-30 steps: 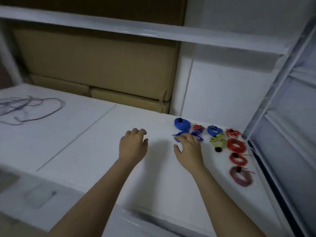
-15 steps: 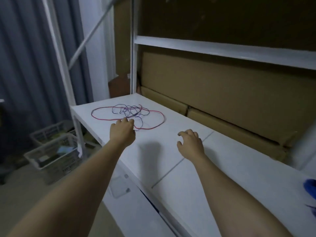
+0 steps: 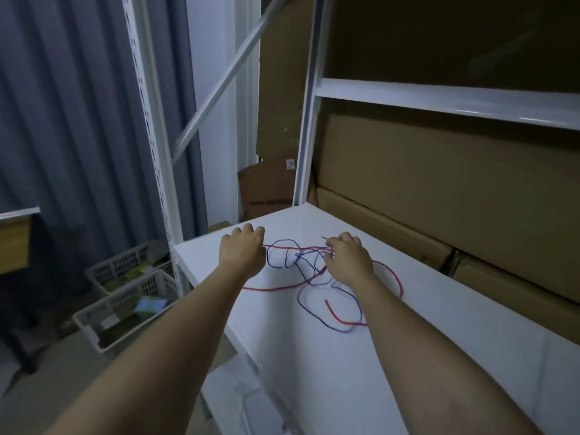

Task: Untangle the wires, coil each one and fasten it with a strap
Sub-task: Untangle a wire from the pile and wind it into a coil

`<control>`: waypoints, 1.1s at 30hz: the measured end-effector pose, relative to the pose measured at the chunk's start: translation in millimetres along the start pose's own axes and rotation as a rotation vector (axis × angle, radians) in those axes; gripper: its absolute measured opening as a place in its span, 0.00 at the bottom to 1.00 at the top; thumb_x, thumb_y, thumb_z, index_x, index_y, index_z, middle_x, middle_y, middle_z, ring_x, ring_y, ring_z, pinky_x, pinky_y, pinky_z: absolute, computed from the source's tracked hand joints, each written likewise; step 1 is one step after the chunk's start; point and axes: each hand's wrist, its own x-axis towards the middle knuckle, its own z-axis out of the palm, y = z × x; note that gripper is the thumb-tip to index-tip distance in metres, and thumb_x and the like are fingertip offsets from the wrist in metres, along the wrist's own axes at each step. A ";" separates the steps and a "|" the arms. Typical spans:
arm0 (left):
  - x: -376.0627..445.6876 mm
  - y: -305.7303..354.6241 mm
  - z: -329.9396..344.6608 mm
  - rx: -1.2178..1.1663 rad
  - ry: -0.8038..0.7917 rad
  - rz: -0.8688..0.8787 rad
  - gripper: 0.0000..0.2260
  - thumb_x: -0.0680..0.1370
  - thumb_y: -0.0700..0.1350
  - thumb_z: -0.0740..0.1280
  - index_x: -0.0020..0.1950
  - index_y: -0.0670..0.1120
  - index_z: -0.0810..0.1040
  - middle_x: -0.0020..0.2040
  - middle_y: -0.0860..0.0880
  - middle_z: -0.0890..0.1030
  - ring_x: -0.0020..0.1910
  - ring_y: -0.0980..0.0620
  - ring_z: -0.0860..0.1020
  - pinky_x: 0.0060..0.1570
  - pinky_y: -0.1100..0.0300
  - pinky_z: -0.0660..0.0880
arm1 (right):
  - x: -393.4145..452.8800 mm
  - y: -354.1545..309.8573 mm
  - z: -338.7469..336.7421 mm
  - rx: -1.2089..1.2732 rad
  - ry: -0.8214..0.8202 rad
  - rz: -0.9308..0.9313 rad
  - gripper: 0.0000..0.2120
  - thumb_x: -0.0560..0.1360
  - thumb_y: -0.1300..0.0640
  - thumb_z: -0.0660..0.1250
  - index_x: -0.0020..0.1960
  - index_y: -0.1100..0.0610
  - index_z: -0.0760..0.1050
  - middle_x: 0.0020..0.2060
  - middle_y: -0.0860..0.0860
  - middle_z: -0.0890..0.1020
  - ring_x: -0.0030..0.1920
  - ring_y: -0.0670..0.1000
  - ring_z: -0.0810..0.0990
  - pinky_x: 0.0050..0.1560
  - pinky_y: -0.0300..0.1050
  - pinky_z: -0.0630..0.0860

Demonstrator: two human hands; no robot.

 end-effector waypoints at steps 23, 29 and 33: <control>264.2 56.7 43.6 -0.473 -0.105 0.872 0.10 0.80 0.39 0.60 0.56 0.44 0.80 0.52 0.46 0.82 0.50 0.46 0.78 0.44 0.55 0.73 | 171.8 20.7 15.1 0.838 0.197 0.329 0.08 0.74 0.61 0.70 0.43 0.54 0.71 0.34 0.55 0.78 0.34 0.49 0.74 0.36 0.43 0.70; 280.8 50.8 2.9 -0.640 0.197 0.809 0.08 0.81 0.48 0.59 0.54 0.48 0.75 0.44 0.47 0.82 0.43 0.44 0.79 0.37 0.56 0.72 | 152.1 -0.6 -8.6 0.822 0.283 0.375 0.05 0.80 0.60 0.62 0.48 0.60 0.75 0.34 0.52 0.79 0.32 0.43 0.78 0.36 0.36 0.77; 288.7 32.6 -16.5 -0.905 0.221 0.737 0.06 0.82 0.48 0.58 0.49 0.49 0.72 0.40 0.50 0.82 0.40 0.47 0.79 0.40 0.51 0.76 | 137.1 -9.5 -1.3 0.761 0.305 0.454 0.10 0.81 0.60 0.59 0.43 0.56 0.75 0.34 0.53 0.79 0.37 0.52 0.79 0.50 0.55 0.78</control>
